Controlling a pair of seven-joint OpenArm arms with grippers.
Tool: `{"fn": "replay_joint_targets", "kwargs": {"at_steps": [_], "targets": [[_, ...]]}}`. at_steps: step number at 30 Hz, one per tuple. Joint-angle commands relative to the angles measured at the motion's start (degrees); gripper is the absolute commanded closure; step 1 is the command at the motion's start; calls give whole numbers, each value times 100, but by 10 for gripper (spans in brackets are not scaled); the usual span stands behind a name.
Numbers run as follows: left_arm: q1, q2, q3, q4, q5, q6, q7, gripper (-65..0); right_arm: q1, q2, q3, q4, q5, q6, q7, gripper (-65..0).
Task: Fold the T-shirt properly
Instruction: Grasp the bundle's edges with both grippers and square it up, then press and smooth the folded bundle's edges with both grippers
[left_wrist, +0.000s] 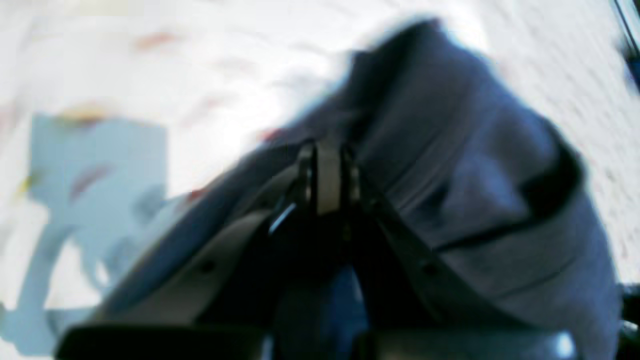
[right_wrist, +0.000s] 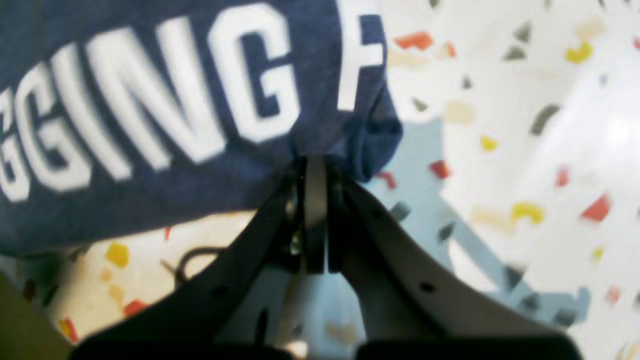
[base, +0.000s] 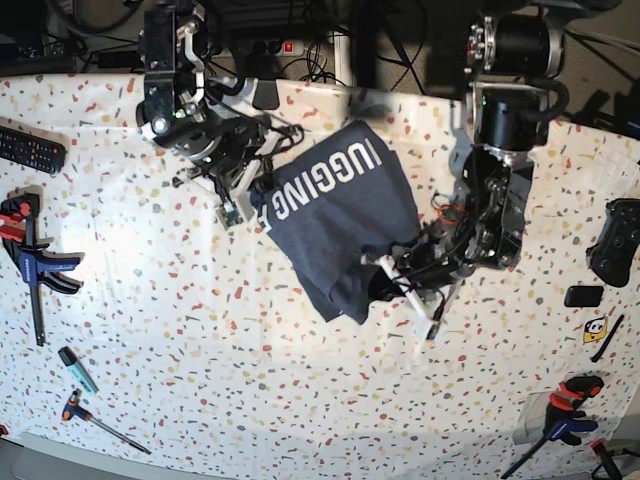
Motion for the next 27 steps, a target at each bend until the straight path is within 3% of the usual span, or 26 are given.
{"fn": "replay_joint_targets", "kwargs": {"at_steps": [1, 4, 8, 12, 15, 27], "targets": [[-282, -48, -22, 120, -146, -50, -122, 0, 39, -13, 2, 157, 48, -11, 149, 0], [-260, -17, -24, 72, -223, -52, 448, 0, -225, -13, 9, 219, 48, -7, 20, 0], [-356, -50, -24, -7, -201, -50, -83, 0, -175, -15, 7, 225, 79, -11, 271, 0], [-358, -15, -24, -7, -197, -55, 350, 0, -400, -13, 7, 247, 92, -7, 216, 0], [-439, 44, -24, -7, -199, -52, 142, 0, -380, -15, 7, 247, 92, -11, 289, 0], [-487, 59, -24, -7, -199, -52, 280, 0, -586, -13, 7, 249, 400, -7, 297, 0]]}}
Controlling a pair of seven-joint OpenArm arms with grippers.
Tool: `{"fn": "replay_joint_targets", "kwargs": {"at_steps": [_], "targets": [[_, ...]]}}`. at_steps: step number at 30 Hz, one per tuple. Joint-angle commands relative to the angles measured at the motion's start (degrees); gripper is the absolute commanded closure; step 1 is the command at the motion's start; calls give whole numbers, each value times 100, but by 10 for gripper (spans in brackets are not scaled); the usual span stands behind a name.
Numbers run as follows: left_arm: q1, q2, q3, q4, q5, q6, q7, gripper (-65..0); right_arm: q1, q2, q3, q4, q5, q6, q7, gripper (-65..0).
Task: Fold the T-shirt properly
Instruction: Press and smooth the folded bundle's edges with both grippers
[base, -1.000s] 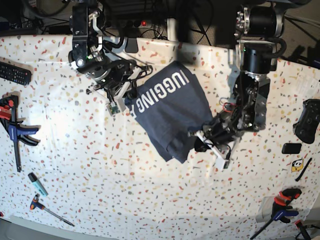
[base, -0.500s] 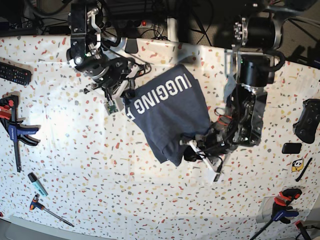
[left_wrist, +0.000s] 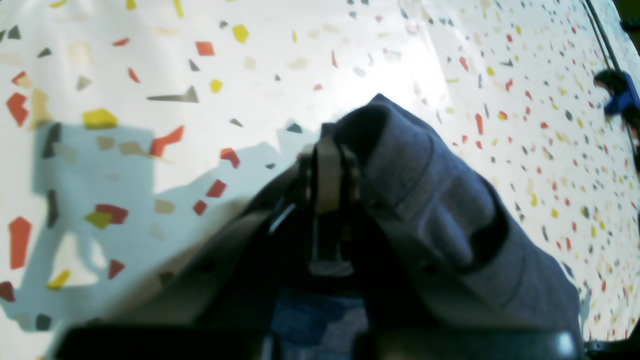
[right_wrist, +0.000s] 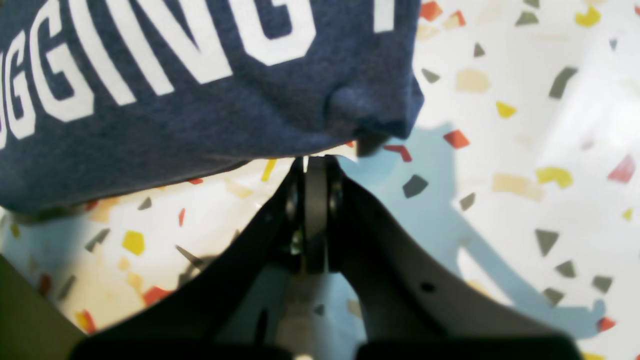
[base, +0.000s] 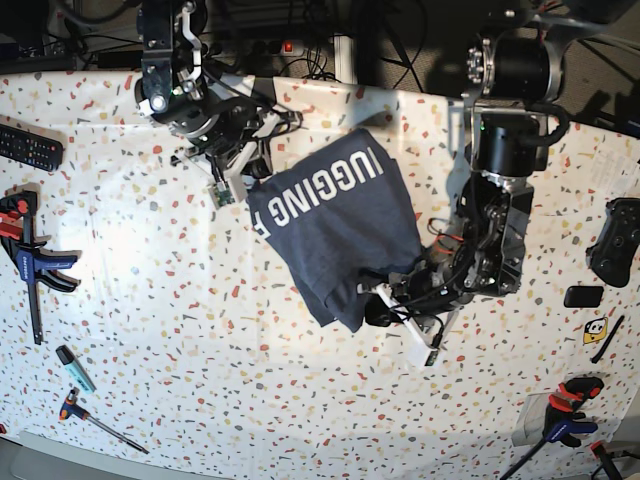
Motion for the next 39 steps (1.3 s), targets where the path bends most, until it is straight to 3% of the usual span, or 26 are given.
{"fn": "replay_joint_targets", "kwargs": {"at_steps": [1, 5, 13, 22, 28, 39], "targets": [[-227, 11, -9, 90, -98, -52, -114, 0, 39, 0, -2, 107, 107, 13, 90, 0], [-278, 11, -9, 92, -103, -55, -111, 0, 20, 2, -2, 111, 164, 221, 55, 0], [-361, -61, -26, 229, -282, -55, 267, 0, 26, 2, 352, 750, 166, 214, 114, 0], [-249, -800, -26, 981, -1803, -50, 1137, 0, 643, 101, 1360, 1084, 170, 208, 46, 0], [382, -1119, -26, 1316, -1950, -55, 1104, 0, 1029, 144, 1309, 750, 229, 188, 46, 0], [1633, -1276, -26, 1821, -1895, 55, 651, 0, 1827, 142, 765, -710, 20, 188, 39, 0]]}}
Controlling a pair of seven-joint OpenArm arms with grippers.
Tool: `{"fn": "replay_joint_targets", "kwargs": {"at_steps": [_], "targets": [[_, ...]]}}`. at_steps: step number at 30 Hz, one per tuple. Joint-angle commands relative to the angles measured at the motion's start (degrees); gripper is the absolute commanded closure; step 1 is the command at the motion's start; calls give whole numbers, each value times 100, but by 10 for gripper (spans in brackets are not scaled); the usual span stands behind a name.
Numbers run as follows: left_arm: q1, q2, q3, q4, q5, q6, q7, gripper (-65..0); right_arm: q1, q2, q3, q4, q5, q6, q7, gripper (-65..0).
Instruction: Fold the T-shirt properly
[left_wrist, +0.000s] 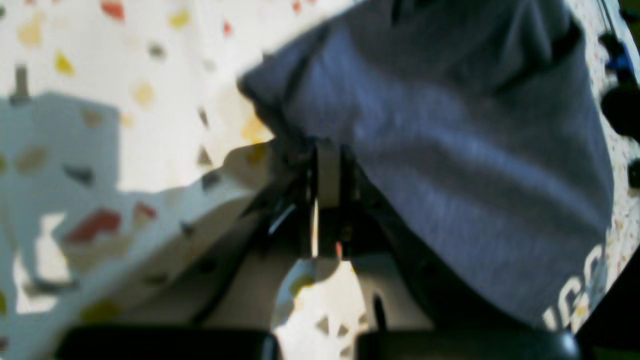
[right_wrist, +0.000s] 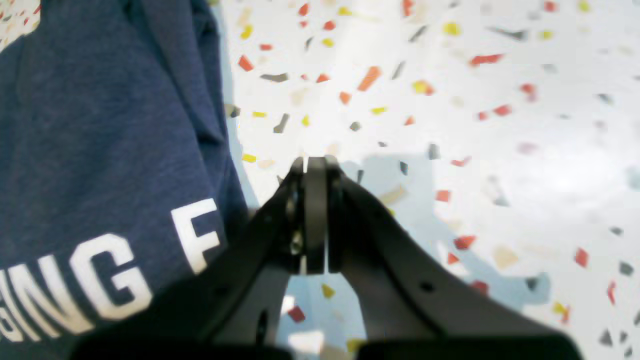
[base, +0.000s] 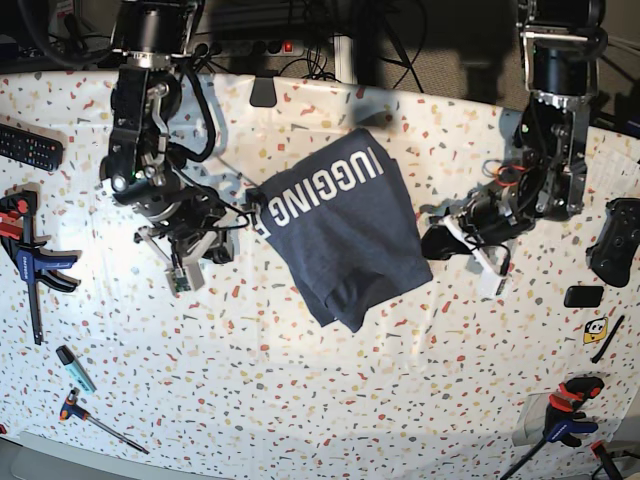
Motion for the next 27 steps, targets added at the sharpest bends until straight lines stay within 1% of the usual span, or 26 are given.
{"fn": "replay_joint_targets", "kwargs": {"at_steps": [1, 4, 8, 10, 12, 14, 17, 19, 24, 27], "targets": [[-76, -66, -28, 210, -90, 17, -118, 0, 155, 31, -50, 0, 15, 35, 125, 0], [125, -127, -28, 417, -87, 72, -144, 0, 173, 15, -240, -90, 24, 37, -13, 0], [260, -101, -26, 417, 11, 76, -289, 0, 120, 11, -520, -87, 24, 44, -219, 0], [345, -79, -22, 417, 334, 173, -535, 0, 39, -2, -640, -72, 24, 44, -260, 0], [400, -74, -22, 415, 608, 407, -772, 0, -81, -17, -699, -26, 24, 42, -249, 0], [407, -74, -22, 415, 756, 470, -966, 0, -212, -17, -713, 42, 26, 44, -227, 0], [396, -52, -22, 415, 841, 479, -1193, 0, -409, -20, -713, 210, 46, 44, -201, 0], [369, 4, -22, 415, 868, 479, -1237, 0, -566, -20, -713, 376, 68, 44, -173, 0], [205, 297, -22, 415, 1513, 481, -1235, 0, -966, -17, -713, 811, 63, 55, -96, 0], [96, 302, -24, 433, 1567, 483, -1231, 0, -1145, -15, -688, 1075, 61, 52, -98, 0]]}}
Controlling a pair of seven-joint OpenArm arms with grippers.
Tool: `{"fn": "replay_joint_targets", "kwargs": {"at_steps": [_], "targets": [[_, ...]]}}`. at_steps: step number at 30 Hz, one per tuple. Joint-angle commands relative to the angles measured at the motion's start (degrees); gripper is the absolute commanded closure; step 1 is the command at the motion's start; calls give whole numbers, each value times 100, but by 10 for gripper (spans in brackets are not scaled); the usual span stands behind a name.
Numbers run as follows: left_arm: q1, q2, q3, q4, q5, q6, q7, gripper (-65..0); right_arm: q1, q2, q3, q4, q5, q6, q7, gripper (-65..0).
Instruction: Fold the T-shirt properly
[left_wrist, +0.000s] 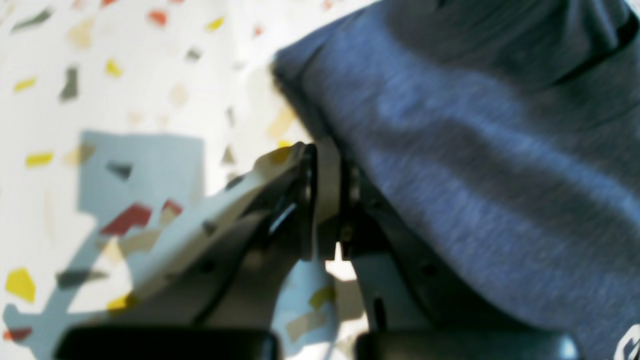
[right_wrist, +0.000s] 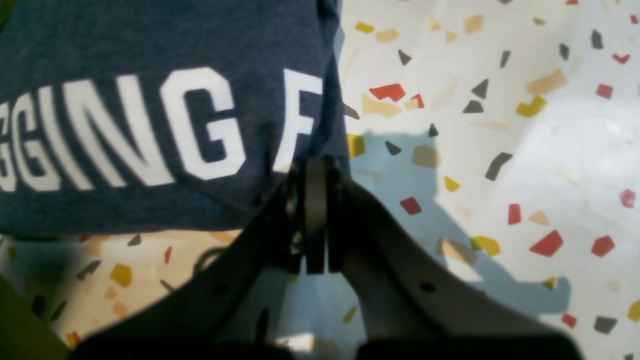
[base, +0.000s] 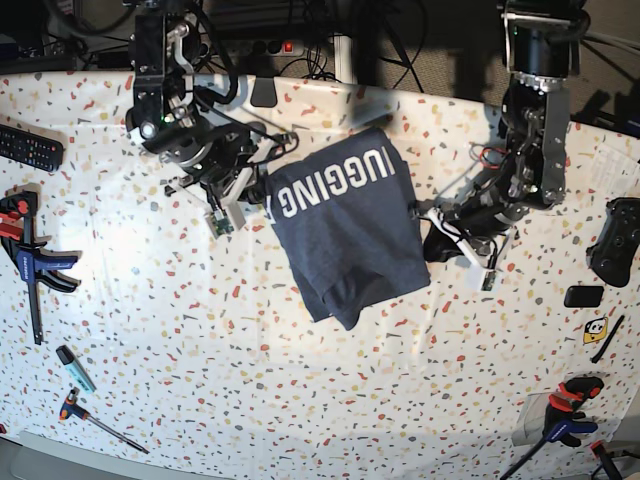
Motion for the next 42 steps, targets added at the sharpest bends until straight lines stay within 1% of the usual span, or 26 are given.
{"fn": "replay_joint_targets", "kwargs": {"at_steps": [1, 2, 5, 8, 10, 12, 15, 18, 20, 24, 25, 28, 32, 36, 38, 42], "targets": [[-164, -87, -26, 140, -61, -20, -127, 0, 20, 2, 61, 225, 79, 39, 136, 0], [-181, -109, -28, 195, -59, 44, -63, 0, -20, 2, 129, 326, 79, 39, 133, 0], [-153, -249, -31, 557, -59, 518, 173, 0, -107, 0, 428, 645, 127, 39, 98, 0], [13, -546, -31, 1067, -61, 756, 308, 0, -201, 2, 763, 968, 417, 48, -55, 0], [260, -745, -31, 1484, -61, 964, 304, 0, -299, 2, 988, 1189, 538, 59, -109, 0], [577, -905, -31, 1878, -61, 1156, 304, 0, -442, 0, 1211, 1384, 560, 190, -116, 0], [1078, -1106, -46, 2339, -59, 1241, 302, 0, -713, 2, 1467, 1609, 557, 269, -160, 0], [1613, -1239, -177, 2728, -70, 1261, 280, 0, -1038, 2, 1696, 1759, 610, 269, -260, 0], [1969, -1248, -361, 2994, -87, 1261, 284, 0, -1285, 20, 1895, 1825, 841, 271, -282, 0], [2691, -1250, -946, 3484, -557, 1255, 278, 0, -1744, 17, 2371, 1958, 1318, 308, -313, 0], [2852, -1250, -1097, 3582, -592, 1231, 280, 0, -1843, 17, 2483, 1987, 1440, 358, -372, 0], [3366, -1250, -1504, 3812, -750, 1034, 282, 0, -2131, 15, 2806, 2068, 1808, 382, -634, 0], [4050, -1248, -1840, 3882, -1012, 732, 278, 0, -2520, 15, 3213, 2179, 2205, 382, -813, 0], [4684, -1246, -2039, 3882, -1008, 656, 214, 0, -2953, 15, 3556, 2326, 2481, 382, -986, 0], [4979, -1244, -2111, 3882, -1008, 538, 153, 0, -3165, 15, 3685, 2376, 2507, 382, -1038, 0], [5477, -1202, -2138, 3880, -964, 520, 85, 0, -3528, 15, 3777, 2382, 2507, 382, -1248, 0]]}}
